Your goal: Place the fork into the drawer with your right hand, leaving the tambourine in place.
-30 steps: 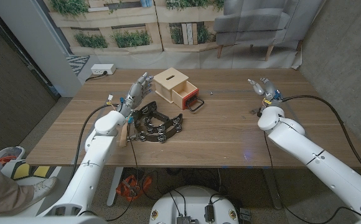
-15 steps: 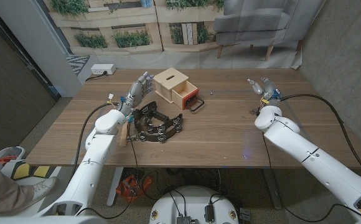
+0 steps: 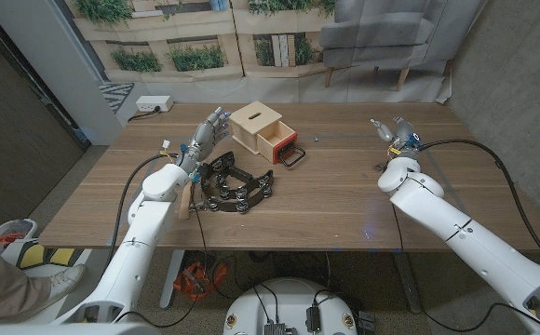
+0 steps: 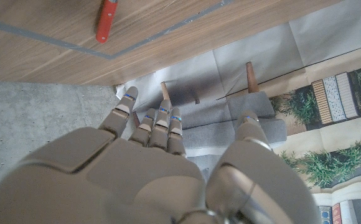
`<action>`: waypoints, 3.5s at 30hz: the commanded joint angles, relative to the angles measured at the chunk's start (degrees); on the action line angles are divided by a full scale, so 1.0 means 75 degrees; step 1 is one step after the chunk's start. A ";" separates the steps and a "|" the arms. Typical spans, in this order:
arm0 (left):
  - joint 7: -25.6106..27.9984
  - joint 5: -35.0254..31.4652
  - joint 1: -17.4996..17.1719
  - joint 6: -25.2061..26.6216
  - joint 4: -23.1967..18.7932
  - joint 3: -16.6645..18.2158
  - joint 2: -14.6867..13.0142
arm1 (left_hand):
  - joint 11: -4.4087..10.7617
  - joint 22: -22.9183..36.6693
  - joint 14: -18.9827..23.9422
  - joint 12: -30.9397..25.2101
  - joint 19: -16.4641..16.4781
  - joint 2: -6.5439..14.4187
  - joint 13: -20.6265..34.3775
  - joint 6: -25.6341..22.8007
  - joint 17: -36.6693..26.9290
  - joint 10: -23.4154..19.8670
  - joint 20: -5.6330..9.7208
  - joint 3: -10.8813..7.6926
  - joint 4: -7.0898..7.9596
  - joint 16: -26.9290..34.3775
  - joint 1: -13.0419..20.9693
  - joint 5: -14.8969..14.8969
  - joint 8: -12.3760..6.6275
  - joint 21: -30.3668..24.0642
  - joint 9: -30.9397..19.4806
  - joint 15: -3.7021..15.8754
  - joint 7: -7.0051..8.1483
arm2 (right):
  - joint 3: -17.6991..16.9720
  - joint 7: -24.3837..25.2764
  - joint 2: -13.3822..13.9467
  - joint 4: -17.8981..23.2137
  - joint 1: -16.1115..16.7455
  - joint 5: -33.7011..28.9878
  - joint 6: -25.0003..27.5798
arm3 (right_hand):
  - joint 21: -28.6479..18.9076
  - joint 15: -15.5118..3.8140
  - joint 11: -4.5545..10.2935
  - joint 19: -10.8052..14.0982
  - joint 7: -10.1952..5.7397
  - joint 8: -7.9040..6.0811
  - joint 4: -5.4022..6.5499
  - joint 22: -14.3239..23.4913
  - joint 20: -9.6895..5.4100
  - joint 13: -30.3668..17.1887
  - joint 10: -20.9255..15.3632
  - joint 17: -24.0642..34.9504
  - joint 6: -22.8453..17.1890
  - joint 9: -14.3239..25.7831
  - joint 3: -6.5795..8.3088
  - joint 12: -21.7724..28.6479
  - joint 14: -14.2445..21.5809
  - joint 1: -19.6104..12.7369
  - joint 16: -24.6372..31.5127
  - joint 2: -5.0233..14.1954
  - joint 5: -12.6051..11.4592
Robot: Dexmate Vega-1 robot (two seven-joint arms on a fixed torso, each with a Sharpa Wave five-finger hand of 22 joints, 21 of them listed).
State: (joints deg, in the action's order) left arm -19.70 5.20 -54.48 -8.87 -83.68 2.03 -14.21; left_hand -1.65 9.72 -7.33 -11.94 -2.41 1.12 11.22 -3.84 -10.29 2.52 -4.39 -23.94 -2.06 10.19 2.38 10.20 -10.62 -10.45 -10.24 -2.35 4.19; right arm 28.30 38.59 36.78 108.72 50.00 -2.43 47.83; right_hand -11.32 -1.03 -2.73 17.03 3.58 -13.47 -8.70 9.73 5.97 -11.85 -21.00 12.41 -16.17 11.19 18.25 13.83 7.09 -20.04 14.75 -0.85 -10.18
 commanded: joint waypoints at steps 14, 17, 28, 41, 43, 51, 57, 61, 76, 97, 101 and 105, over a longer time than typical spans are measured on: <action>0.0163 -0.0054 -0.0278 -0.0041 -0.0236 0.0077 0.0017 | -0.0044 0.0040 -0.0289 -0.0057 -0.0088 0.0044 0.0011 -0.0115 -0.0005 0.0023 0.0205 -0.0021 -0.0041 -0.0014 0.0051 0.0011 -0.0042 -0.0057 -0.0015 0.0131 -0.0078 | 0.0113 0.0755 -0.0564 -0.0117 -0.0048 -0.0428 0.0676 | -0.0105 -0.0142 0.0008 0.0406 0.0023 -0.0079 0.0012 0.0028 -0.0046 -0.0042 -0.0481 0.0038 -0.0447 0.0014 -0.0137 0.0129 0.0454 -0.0067 0.0118 -0.0166 -0.0047; 0.0171 -0.0050 -0.0289 -0.0032 -0.0243 0.0080 0.0023 | -0.0048 0.0040 -0.0294 -0.0057 -0.0092 0.0046 0.0011 -0.0126 -0.0004 0.0025 0.0205 -0.0022 -0.0043 -0.0012 0.0052 0.0011 -0.0045 -0.0057 -0.0015 0.0126 -0.0084 | 0.0126 0.0759 -0.0587 -0.0127 -0.0063 -0.0440 0.0721 | -0.0123 -0.0212 0.0022 0.0528 0.0005 -0.0087 0.0046 0.0031 -0.0034 -0.0044 -0.0589 0.0065 -0.0548 0.0015 -0.0173 0.0149 0.0768 -0.0054 0.0238 -0.0165 -0.0059; 0.0145 -0.0032 -0.0271 -0.0098 -0.0215 0.0062 0.0042 | -0.0021 0.0039 -0.0321 -0.0059 -0.0111 0.0053 0.0011 -0.0152 -0.0003 0.0023 0.0194 -0.0023 -0.0052 -0.0002 0.0055 0.0010 -0.0046 -0.0054 -0.0015 0.0119 -0.0099 | 0.0308 0.0560 -0.0525 -0.0175 -0.0249 -0.0523 0.1043 | -0.0105 -0.0153 -0.0023 0.0564 0.0038 -0.0035 0.0072 0.0035 -0.0028 -0.0045 -0.0542 0.0091 -0.0505 0.0015 -0.0221 0.0103 0.0721 -0.0036 0.0212 -0.0187 -0.0067; 0.0072 0.0061 -0.0312 -0.0106 -0.0230 0.0078 0.0060 | -0.0046 0.0038 -0.0332 -0.0064 -0.0116 0.0059 0.0011 -0.0160 -0.0002 0.0013 0.0186 -0.0021 -0.0062 0.0012 0.0054 0.0009 -0.0040 -0.0057 -0.0015 0.0114 -0.0103 | 0.0372 0.0327 -0.0404 -0.0347 -0.0376 -0.0490 0.0932 | 0.0018 -0.0202 0.0112 0.0353 -0.0320 0.0059 0.0139 0.0043 -0.0070 -0.0076 -0.0376 0.0154 -0.0439 0.0034 -0.0298 0.0008 0.0226 -0.0001 0.0003 -0.0127 -0.0085; 0.0062 0.0069 -0.0310 -0.0135 -0.0227 0.0073 0.0067 | -0.0048 0.0038 -0.0332 -0.0064 -0.0118 0.0060 0.0011 -0.0160 -0.0002 0.0012 0.0183 -0.0021 -0.0063 0.0013 0.0054 0.0009 -0.0040 -0.0057 -0.0015 0.0113 -0.0103 | 0.0338 0.0299 -0.0383 -0.0357 -0.0359 -0.0459 0.0886 | 0.0034 -0.0168 0.0119 0.0309 -0.0310 0.0077 0.0142 0.0043 -0.0033 -0.0079 -0.0335 0.0159 -0.0405 0.0035 -0.0305 -0.0010 0.0190 0.0001 -0.0012 -0.0123 -0.0086; 0.0041 0.0057 -0.0311 -0.0121 -0.0252 0.0069 0.0045 | -0.0051 0.0038 -0.0329 -0.0067 -0.0120 0.0063 0.0010 -0.0189 -0.0001 0.0007 0.0172 -0.0020 -0.0068 0.0021 0.0053 0.0009 -0.0046 -0.0058 -0.0015 0.0104 -0.0082 | 0.0442 0.0127 -0.0175 -0.0353 -0.0403 -0.0509 0.0921 | 0.0031 -0.0163 0.0208 0.0300 -0.0431 0.0050 0.0155 0.0044 0.0014 -0.0087 -0.0428 0.0175 -0.0510 0.0040 -0.0325 0.0022 0.0197 0.0010 -0.0008 -0.0108 -0.0088; 0.0056 0.0056 -0.0349 -0.0116 -0.0318 0.0081 0.0045 | -0.0031 0.0038 -0.0351 -0.0068 -0.0124 0.0064 0.0010 -0.0206 -0.0001 0.0004 0.0168 -0.0019 -0.0071 0.0018 0.0052 0.0009 -0.0048 -0.0059 -0.0015 0.0099 -0.0100 | 0.0463 0.0049 -0.0031 -0.0332 -0.0346 -0.0518 0.0872 | 0.0027 -0.0131 0.0197 0.0306 -0.0426 0.0052 0.0182 0.0045 0.0043 -0.0090 -0.0446 0.0189 -0.0525 0.0042 -0.0340 0.0026 0.0215 0.0047 0.0004 -0.0088 -0.0087; 0.0062 0.0055 -0.0393 -0.0107 -0.0373 0.0080 0.0050 | -0.0046 0.0038 -0.0358 -0.0068 -0.0140 0.0065 0.0010 -0.0206 -0.0002 0.0004 0.0155 -0.0018 -0.0073 0.0018 0.0051 0.0008 -0.0046 -0.0054 -0.0015 0.0096 -0.0090 | 0.0496 -0.0045 0.0068 -0.0355 -0.0337 -0.0509 0.0809 | 0.0026 -0.0141 0.0218 0.0303 -0.0427 0.0053 0.0221 0.0046 0.0032 -0.0093 -0.0467 0.0205 -0.0539 0.0044 -0.0359 0.0031 0.0223 0.0105 0.0013 -0.0065 -0.0085; 0.0135 0.0023 -0.0533 -0.0112 -0.0599 0.0157 0.0016 | -0.0038 0.0038 -0.0371 -0.0063 -0.0154 0.0067 0.0010 -0.0176 -0.0002 0.0022 0.0145 -0.0013 -0.0081 0.0026 0.0046 0.0007 -0.0025 -0.0056 -0.0015 0.0092 -0.0086 | 0.0677 -0.0131 0.0183 -0.0542 -0.0495 -0.0651 0.0905 | 0.0017 -0.0167 0.0469 0.0301 -0.0604 0.0064 0.0323 0.0050 0.0034 -0.0110 -0.0621 0.0262 -0.0602 0.0055 -0.0445 0.0076 0.0271 0.0293 0.0049 -0.0005 -0.0085; 0.0095 0.0049 -0.0499 -0.0144 -0.0528 0.0161 0.0008 | -0.0024 0.0038 -0.0372 -0.0066 -0.0155 0.0069 0.0010 -0.0190 -0.0002 0.0017 0.0145 -0.0007 -0.0093 0.0036 0.0041 0.0006 -0.0026 -0.0062 -0.0015 0.0090 -0.0084 | 0.0807 -0.0173 0.0069 -0.0767 -0.0676 -0.0756 0.1496 | -0.0058 -0.0153 0.0327 0.0499 -0.0626 0.0179 0.0142 0.0059 0.0074 -0.0169 -0.0454 0.0257 -0.0343 0.0071 -0.0384 0.0033 0.0519 -0.0008 0.0113 0.0017 -0.0094; 0.0106 0.0043 -0.0523 -0.0146 -0.0560 0.0171 0.0003 | -0.0040 0.0038 -0.0374 -0.0066 -0.0154 0.0069 0.0010 -0.0185 -0.0002 0.0019 0.0145 -0.0006 -0.0095 0.0036 0.0041 0.0005 -0.0023 -0.0063 -0.0016 0.0086 -0.0076 | 0.0800 -0.0182 0.0032 -0.0847 -0.0703 -0.0734 0.1479 | -0.0071 -0.0199 0.0294 0.0544 -0.0513 0.0209 0.0115 0.0062 0.0072 -0.0183 -0.0484 0.0266 -0.0262 0.0075 -0.0381 0.0053 0.0590 -0.0060 0.0137 0.0017 -0.0091; 0.0123 0.0041 -0.0542 -0.0139 -0.0590 0.0181 0.0005 | -0.0015 0.0038 -0.0374 -0.0068 -0.0154 0.0069 0.0010 -0.0191 -0.0002 0.0016 0.0146 -0.0003 -0.0099 0.0039 0.0037 0.0005 -0.0023 -0.0065 -0.0016 0.0091 -0.0074 | 0.0787 -0.0164 -0.0025 -0.0944 -0.0733 -0.0718 0.1458 | -0.0079 -0.0207 0.0289 0.0575 -0.0465 0.0218 0.0105 0.0064 0.0076 -0.0191 -0.0488 0.0272 -0.0232 0.0076 -0.0384 0.0059 0.0626 -0.0082 0.0149 0.0014 -0.0089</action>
State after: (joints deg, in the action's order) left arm -18.91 5.48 -58.20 -9.90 -87.72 3.21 -14.11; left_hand -1.65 9.72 -9.59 -11.94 -3.12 1.35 11.22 -4.87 -10.14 2.52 -3.07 -23.94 -2.52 10.19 2.61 10.20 -10.62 -10.45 -10.24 -1.62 3.58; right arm 34.35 37.33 37.41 103.02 45.01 -8.09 58.44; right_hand -11.61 -2.06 -0.02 20.63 -0.30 -12.07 -7.47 10.00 6.47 -13.12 -24.55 14.26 -18.39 11.61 15.14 14.18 11.22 -20.04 15.29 -0.66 -10.63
